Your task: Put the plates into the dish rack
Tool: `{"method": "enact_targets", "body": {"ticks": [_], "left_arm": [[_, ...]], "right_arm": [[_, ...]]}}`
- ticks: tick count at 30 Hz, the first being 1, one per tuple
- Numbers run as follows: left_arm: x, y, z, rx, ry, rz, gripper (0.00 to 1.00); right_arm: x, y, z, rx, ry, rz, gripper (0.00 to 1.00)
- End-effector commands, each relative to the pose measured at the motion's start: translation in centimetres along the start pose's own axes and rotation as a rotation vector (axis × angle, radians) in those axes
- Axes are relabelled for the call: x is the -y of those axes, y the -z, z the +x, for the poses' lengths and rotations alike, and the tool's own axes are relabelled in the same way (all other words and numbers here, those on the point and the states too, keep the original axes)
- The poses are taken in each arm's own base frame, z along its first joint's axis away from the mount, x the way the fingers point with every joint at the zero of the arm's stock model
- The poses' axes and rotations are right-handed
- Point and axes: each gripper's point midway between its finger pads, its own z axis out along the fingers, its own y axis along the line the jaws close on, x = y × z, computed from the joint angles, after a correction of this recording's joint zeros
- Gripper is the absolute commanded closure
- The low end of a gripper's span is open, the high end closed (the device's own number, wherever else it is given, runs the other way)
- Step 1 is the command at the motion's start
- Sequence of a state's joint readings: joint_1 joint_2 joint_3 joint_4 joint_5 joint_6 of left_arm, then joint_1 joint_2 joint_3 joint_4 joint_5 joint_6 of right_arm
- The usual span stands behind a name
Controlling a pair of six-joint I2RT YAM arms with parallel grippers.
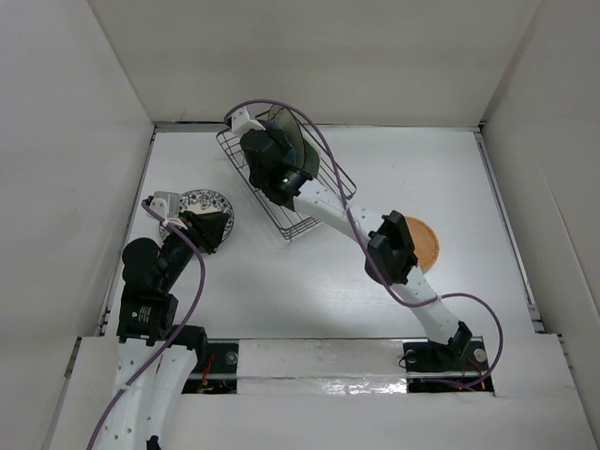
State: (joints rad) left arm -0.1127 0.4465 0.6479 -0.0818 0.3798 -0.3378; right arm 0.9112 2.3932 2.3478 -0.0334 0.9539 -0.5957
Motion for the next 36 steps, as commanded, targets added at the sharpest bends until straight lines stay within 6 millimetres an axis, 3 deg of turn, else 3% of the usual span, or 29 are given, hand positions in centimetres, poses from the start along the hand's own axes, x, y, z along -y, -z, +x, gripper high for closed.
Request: {"method": "enact_targets", "body": {"ticks": [1,8,18,36], "left_arm": [[1.0,0.3,-1.9,0.052,-0.026,0.022,0.82],[0.9,0.3,-1.8,0.046,-0.024,0.021,0.82],[0.8,0.2,-1.8,0.048,-0.025,0.017,0.82],[0.7,0.1,-1.8,0.045,-0.025,0.012,0.82]], "right_arm": [[8.3,1.4,-7.0,0.125,-0.202,0.162,1.00],[5.1,0.1,-5.2,0.112,-0.170,0.161,1.00],[3.1,-1.6,-3.3,0.105,-0.182,0.159,1.00],[-2.7,-2.7,1.3,0.042,-0.183,0.066,1.00]]}}
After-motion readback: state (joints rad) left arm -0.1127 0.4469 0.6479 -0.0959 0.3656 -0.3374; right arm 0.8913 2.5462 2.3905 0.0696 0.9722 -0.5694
